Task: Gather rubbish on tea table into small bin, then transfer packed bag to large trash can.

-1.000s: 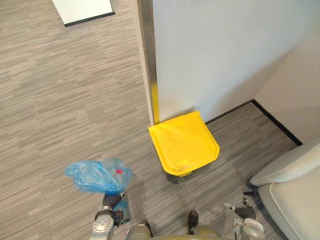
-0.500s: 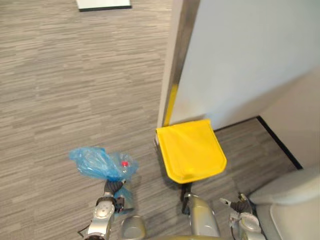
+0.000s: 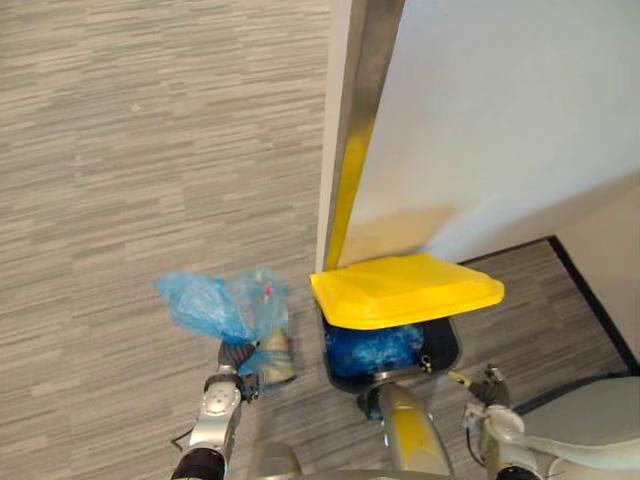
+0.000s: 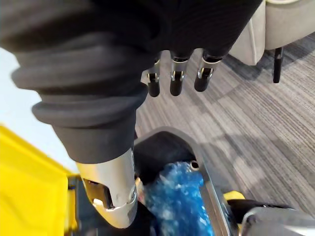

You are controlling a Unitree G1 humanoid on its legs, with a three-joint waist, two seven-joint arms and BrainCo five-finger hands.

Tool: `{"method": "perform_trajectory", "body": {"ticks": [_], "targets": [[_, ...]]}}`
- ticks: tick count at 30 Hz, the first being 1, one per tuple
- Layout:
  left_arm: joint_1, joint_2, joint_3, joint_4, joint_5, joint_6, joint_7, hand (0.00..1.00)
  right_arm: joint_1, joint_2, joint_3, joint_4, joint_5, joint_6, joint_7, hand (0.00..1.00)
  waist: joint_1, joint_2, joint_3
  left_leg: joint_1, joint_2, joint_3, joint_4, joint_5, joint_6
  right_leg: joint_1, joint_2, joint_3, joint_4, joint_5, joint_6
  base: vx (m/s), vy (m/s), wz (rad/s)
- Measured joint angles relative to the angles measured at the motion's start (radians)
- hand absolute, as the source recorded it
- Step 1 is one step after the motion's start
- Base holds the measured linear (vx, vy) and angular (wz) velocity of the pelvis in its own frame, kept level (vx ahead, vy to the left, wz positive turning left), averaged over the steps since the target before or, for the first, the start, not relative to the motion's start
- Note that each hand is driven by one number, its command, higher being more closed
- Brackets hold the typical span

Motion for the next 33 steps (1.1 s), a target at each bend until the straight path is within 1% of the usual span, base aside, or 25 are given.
{"method": "perform_trajectory", "body": {"ticks": [1,2,3,5,6,7,8,9,10,11,12,13,15,17,18,19,20,22,23,24,25,26,28,31,33], "targets": [[0.001,0.000,-0.008,-0.017,0.000,-0.002,-0.007,1.00,-0.030,-0.001,0.046,-0.010,-0.001,0.000,-0.001,0.00,-0.001,0.004,-0.001,-0.037,0.002,-0.018,-0.003,-0.029,0.004,-0.029,0.000,0.001,0.000,0.012,0.006,-0.16,-0.037,0.33],[-0.006,0.003,-0.018,-0.018,0.000,-0.002,-0.010,1.00,-0.048,0.000,0.064,-0.017,-0.003,0.000,-0.001,0.00,0.003,0.002,0.000,-0.063,-0.002,-0.029,0.006,-0.033,0.000,-0.045,-0.002,0.002,0.001,0.017,0.010,-0.21,-0.092,0.44],[-0.010,0.003,-0.035,-0.019,0.000,-0.002,-0.011,1.00,-0.088,0.001,0.101,-0.030,-0.004,0.000,-0.001,0.00,0.007,0.003,0.001,-0.093,-0.005,-0.056,0.012,-0.033,0.001,-0.059,-0.003,0.011,-0.003,0.023,0.015,-0.15,-0.116,0.48],[-0.011,0.001,-0.062,-0.021,0.000,-0.002,-0.009,1.00,-0.171,-0.004,0.143,-0.044,-0.019,-0.002,-0.006,0.00,0.017,0.016,0.004,-0.115,-0.006,-0.088,0.006,-0.022,-0.005,-0.065,-0.010,-0.005,-0.006,0.031,0.002,-0.10,-0.106,0.40],[-0.013,0.001,-0.072,-0.031,0.000,-0.003,-0.009,1.00,-0.214,-0.005,0.151,-0.052,-0.027,-0.003,-0.010,0.00,0.031,0.018,0.003,-0.131,-0.005,-0.098,0.005,-0.013,-0.005,-0.080,-0.010,-0.011,-0.001,0.031,-0.001,-0.05,-0.128,0.25],[-0.016,0.001,-0.080,-0.051,0.000,-0.007,-0.005,1.00,-0.301,-0.015,0.175,-0.063,-0.035,-0.007,-0.028,0.00,0.036,0.020,0.004,-0.173,-0.004,-0.112,0.002,0.011,-0.027,-0.118,-0.016,-0.025,0.014,0.030,-0.007,-0.05,-0.150,0.27],[-0.025,0.000,-0.087,-0.055,0.000,-0.009,0.005,1.00,-0.369,-0.022,0.182,-0.063,-0.037,-0.011,-0.039,0.00,0.038,0.024,0.008,-0.199,-0.004,-0.123,-0.008,0.033,-0.040,-0.142,-0.017,-0.033,0.016,0.029,-0.008,-0.05,-0.202,0.29],[-0.035,0.000,-0.094,-0.055,-0.001,-0.010,0.013,1.00,-0.426,-0.034,0.193,-0.062,-0.037,-0.012,-0.050,0.00,0.046,0.026,0.011,-0.214,-0.004,-0.127,-0.019,0.056,-0.052,-0.155,-0.018,-0.038,0.014,0.030,-0.009,-0.02,-0.150,0.21],[-0.051,0.001,-0.105,-0.060,-0.001,-0.011,0.023,1.00,-0.496,-0.062,0.200,-0.037,-0.038,-0.012,-0.074,0.00,0.062,0.029,0.023,-0.221,-0.001,-0.125,-0.029,0.080,-0.064,-0.160,-0.017,-0.045,0.007,0.032,-0.012,-0.03,-0.150,0.23],[-0.055,0.001,-0.108,-0.086,-0.002,-0.016,0.036,1.00,-0.550,-0.092,0.209,-0.017,-0.038,-0.012,-0.079,0.00,0.065,0.033,0.031,-0.228,0.004,-0.122,-0.032,0.092,-0.072,-0.159,-0.019,-0.055,0.005,0.032,-0.012,-0.03,-0.096,0.22],[-0.060,0.002,-0.113,-0.103,-0.004,-0.023,0.040,1.00,-0.574,-0.102,0.209,-0.015,-0.038,-0.009,-0.085,0.00,0.070,0.037,0.035,-0.234,0.010,-0.119,-0.031,0.094,-0.076,-0.159,-0.020,-0.060,0.004,0.032,-0.013,-0.05,-0.058,0.19],[-0.080,0.003,-0.124,-0.129,-0.014,-0.041,0.053,1.00,-0.611,-0.125,0.208,-0.010,-0.038,0.004,-0.097,0.00,0.083,0.037,0.046,-0.237,0.016,-0.112,-0.031,0.101,-0.087,-0.159,-0.019,-0.064,0.004,0.032,-0.013,-0.07,-0.049,0.19],[-0.121,0.007,-0.146,-0.158,-0.036,-0.057,0.056,1.00,-0.663,-0.147,0.211,0.021,-0.038,0.014,-0.113,0.00,0.082,0.038,0.059,-0.251,0.018,-0.112,-0.034,0.107,-0.095,-0.159,-0.020,-0.072,-0.004,0.031,-0.015,-0.08,-0.040,0.17],[-0.167,0.015,-0.194,-0.190,-0.056,-0.074,0.059,1.00,-0.698,-0.175,0.253,0.023,-0.038,0.030,-0.117,0.00,0.078,0.037,0.064,-0.271,0.026,-0.111,-0.037,0.105,-0.093,-0.157,-0.005,-0.058,-0.039,0.041,0.000,-0.08,0.003,0.06],[-0.177,0.015,-0.210,-0.197,-0.061,-0.076,0.059,1.00,-0.703,-0.176,0.258,0.023,-0.038,0.035,-0.118,0.00,0.077,0.037,0.066,-0.270,0.028,-0.112,-0.040,0.105,-0.092,-0.154,0.001,-0.051,-0.049,0.047,0.000,-0.06,0.014,0.04],[-0.194,0.016,-0.240,-0.216,-0.071,-0.079,0.057,1.00,-0.713,-0.178,0.259,0.023,-0.038,0.044,-0.118,0.00,0.078,0.035,0.075,-0.268,0.030,-0.112,-0.041,0.105,-0.092,-0.145,0.007,-0.050,-0.068,0.064,-0.009,-0.04,0.015,0.00],[-0.199,0.015,-0.256,-0.230,-0.076,-0.079,0.056,1.00,-0.718,-0.178,0.260,0.023,-0.038,0.046,-0.118,0.00,0.077,0.035,0.079,-0.268,0.031,-0.112,-0.041,0.105,-0.092,-0.144,0.007,-0.050,-0.070,0.065,-0.008,0.00,0.000,0.00],[-0.212,0.015,-0.344,-0.302,-0.082,-0.083,0.052,1.00,-0.747,-0.193,0.294,0.023,-0.038,0.052,-0.118,0.00,0.069,0.036,0.098,-0.268,0.032,-0.111,-0.037,0.109,-0.100,-0.142,0.007,-0.050,-0.072,0.071,-0.012,0.01,0.016,-0.01],[-0.212,0.015,-0.372,-0.321,-0.084,-0.085,0.051,1.00,-0.754,-0.194,0.295,0.023,-0.038,0.056,-0.117,0.00,0.065,0.035,0.102,-0.268,0.032,-0.111,-0.033,0.109,-0.101,-0.140,0.007,-0.049,-0.074,0.076,-0.019,0.03,0.034,-0.03],[-0.212,0.012,-0.431,-0.359,-0.088,-0.089,0.050,1.00,-0.765,-0.198,0.295,0.023,-0.039,0.060,-0.117,0.00,0.055,0.036,0.110,-0.269,0.034,-0.110,-0.027,0.109,-0.101,-0.135,0.008,-0.050,-0.079,0.079,-0.023,0.04,0.038,-0.03],[-0.220,0.000,-0.492,-0.387,-0.089,-0.089,0.040,1.00,-0.769,-0.210,0.296,0.023,-0.041,0.060,-0.117,0.00,0.051,0.036,0.111,-0.269,0.034,-0.105,-0.025,0.109,-0.101,-0.134,0.008,-0.049,-0.080,0.080,-0.026,0.04,0.036,-0.03],[-0.228,-0.010,-0.520,-0.395,-0.089,-0.089,0.030,1.00,-0.771,-0.217,0.296,0.023,-0.045,0.060,-0.116,0.00,0.050,0.037,0.111,-0.269,0.034,-0.100,-0.021,0.109,-0.101,-0.132,0.008,-0.048,-0.080,0.081,-0.027,0.04,0.042,0.02],[-0.282,-0.049,-0.597,-0.409,-0.107,-0.091,0.008,1.00,-0.809,-0.234,0.327,0.023,-0.048,0.060,-0.109,0.00,0.039,0.044,0.133,-0.261,0.033,-0.092,-0.001,0.109,-0.101,-0.112,0.006,-0.049,-0.080,0.086,-0.038,0.00,0.034,0.07],[-0.360,-0.083,-0.651,-0.408,-0.111,-0.092,0.009,1.00,-0.846,-0.230,0.358,0.024,-0.047,0.061,-0.108,0.00,0.027,0.044,0.147,-0.253,0.028,-0.082,-0.009,0.108,-0.100,-0.111,0.003,-0.042,-0.083,0.084,-0.040,-0.03,0.009,-0.01],[-0.397,-0.089,-0.667,-0.404,-0.121,-0.092,0.009,1.00,-0.862,-0.230,0.368,0.024,-0.046,0.061,-0.106,0.00,0.021,0.045,0.162,-0.248,0.028,-0.076,-0.009,0.105,-0.094,-0.111,0.004,-0.037,-0.080,0.086,-0.039,-0.05,-0.013,-0.06]]}}
